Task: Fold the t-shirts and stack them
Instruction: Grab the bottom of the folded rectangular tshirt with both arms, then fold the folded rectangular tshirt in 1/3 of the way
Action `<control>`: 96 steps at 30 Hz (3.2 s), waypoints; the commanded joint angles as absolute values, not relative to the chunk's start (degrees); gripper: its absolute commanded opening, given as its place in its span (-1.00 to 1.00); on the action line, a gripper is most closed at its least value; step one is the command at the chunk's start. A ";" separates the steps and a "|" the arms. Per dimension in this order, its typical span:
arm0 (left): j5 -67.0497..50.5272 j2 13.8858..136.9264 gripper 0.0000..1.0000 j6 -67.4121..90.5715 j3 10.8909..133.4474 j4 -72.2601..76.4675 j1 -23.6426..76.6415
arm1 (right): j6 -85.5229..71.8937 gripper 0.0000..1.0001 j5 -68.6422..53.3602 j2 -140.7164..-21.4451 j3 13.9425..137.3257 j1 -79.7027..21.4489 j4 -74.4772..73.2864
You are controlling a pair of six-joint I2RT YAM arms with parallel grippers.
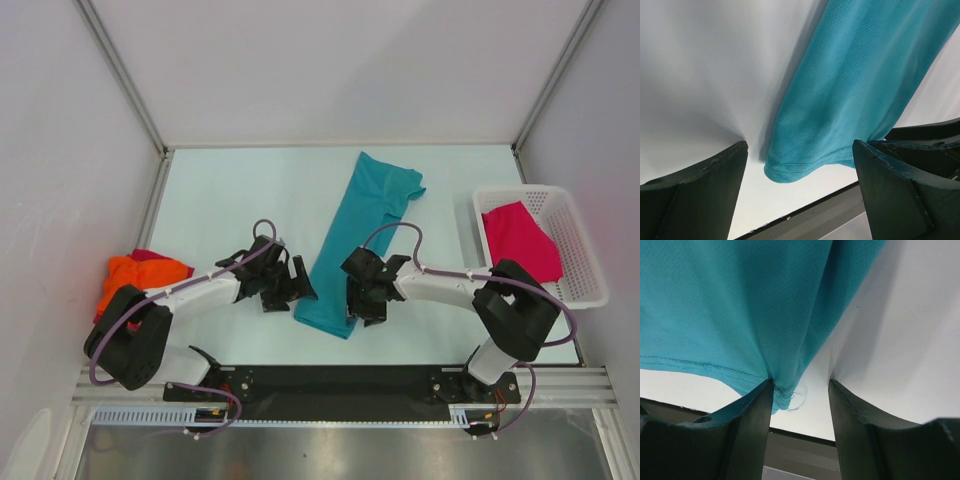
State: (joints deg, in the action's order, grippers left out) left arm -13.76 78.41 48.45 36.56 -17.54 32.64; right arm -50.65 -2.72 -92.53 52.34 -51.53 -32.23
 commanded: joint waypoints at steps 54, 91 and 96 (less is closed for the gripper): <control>-21.97 63.80 -0.95 47.37 36.90 -28.57 33.22 | -60.65 -1.00 5.09 -74.27 51.85 -61.61 -41.04; -33.31 113.81 -0.80 35.95 80.51 -30.94 24.61 | -38.59 -1.00 4.75 -101.34 75.23 -32.43 -40.61; -34.36 115.75 -0.76 35.77 82.09 -30.76 24.35 | -38.50 -1.00 4.83 -102.22 75.85 -31.73 -40.61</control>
State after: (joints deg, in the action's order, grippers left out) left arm -33.45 114.21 37.43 80.42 -30.92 25.67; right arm -39.99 2.50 -101.25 73.84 -32.91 -38.30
